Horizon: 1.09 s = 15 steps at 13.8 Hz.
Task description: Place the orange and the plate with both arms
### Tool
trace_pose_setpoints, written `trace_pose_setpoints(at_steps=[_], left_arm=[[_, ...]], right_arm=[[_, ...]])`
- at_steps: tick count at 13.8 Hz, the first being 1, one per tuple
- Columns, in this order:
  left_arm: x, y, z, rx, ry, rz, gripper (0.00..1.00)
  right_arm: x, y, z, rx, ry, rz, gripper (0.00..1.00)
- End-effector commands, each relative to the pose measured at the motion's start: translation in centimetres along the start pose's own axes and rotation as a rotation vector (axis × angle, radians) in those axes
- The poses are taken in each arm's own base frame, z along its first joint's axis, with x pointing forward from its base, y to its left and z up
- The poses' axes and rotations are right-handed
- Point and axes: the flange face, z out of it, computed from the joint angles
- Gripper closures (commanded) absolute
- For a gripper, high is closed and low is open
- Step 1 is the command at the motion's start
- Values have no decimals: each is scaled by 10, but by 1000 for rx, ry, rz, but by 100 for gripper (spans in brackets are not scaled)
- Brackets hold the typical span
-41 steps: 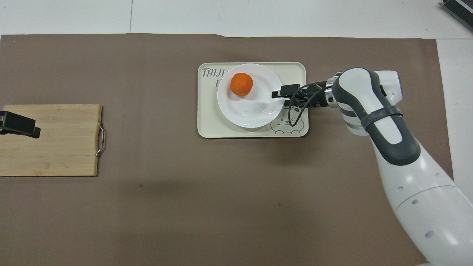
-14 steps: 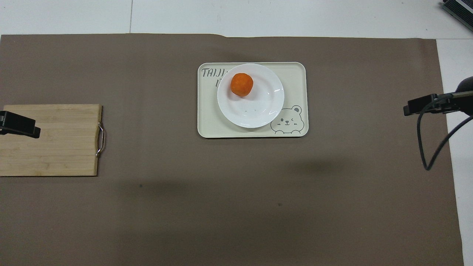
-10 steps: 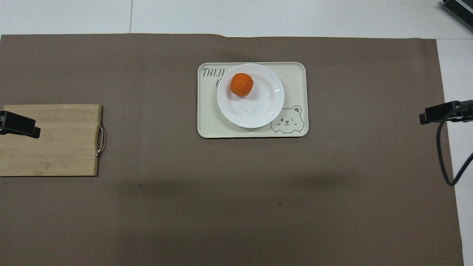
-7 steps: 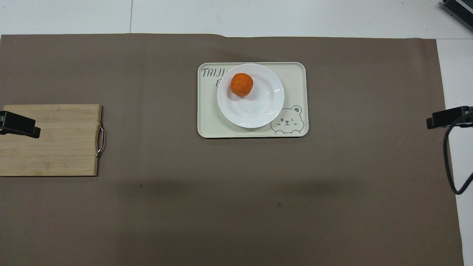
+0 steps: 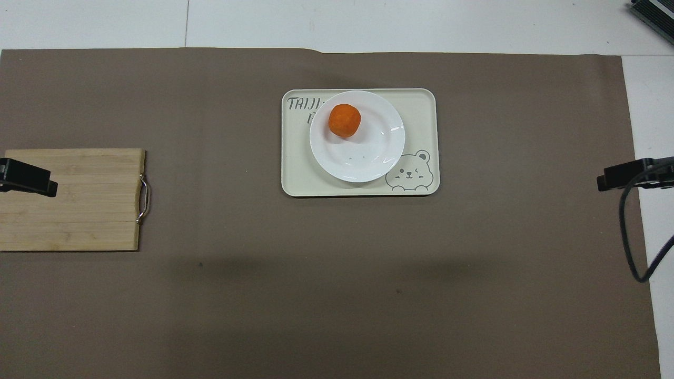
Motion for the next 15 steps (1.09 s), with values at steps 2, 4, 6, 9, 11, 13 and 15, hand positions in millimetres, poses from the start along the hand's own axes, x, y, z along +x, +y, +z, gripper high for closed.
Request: trace_pose_setpoints(at_steps=[2, 4, 6, 9, 11, 13, 15], left_arm=[[-6, -2, -4, 9, -3, 10, 0], [-5, -1, -3, 10, -4, 11, 0], [-5, -2, -3, 9, -4, 10, 0], [-5, -2, -3, 9, -4, 10, 0], [-6, -2, -4, 9, -3, 10, 0], [-5, -2, -3, 9, -4, 10, 0], [-6, -1, -4, 10, -3, 12, 0]], right_arm=[[-11, -2, -1, -10, -6, 7, 0], [-19, -18, 4, -6, 0, -16, 0], [-21, -18, 5, -7, 11, -22, 0], [-20, -16, 6, -19, 12, -44, 0], [-17, -16, 4, -24, 34, -52, 0], [-15, -14, 4, -35, 43, -64, 0], [-14, -14, 4, -47, 42, -67, 0]])
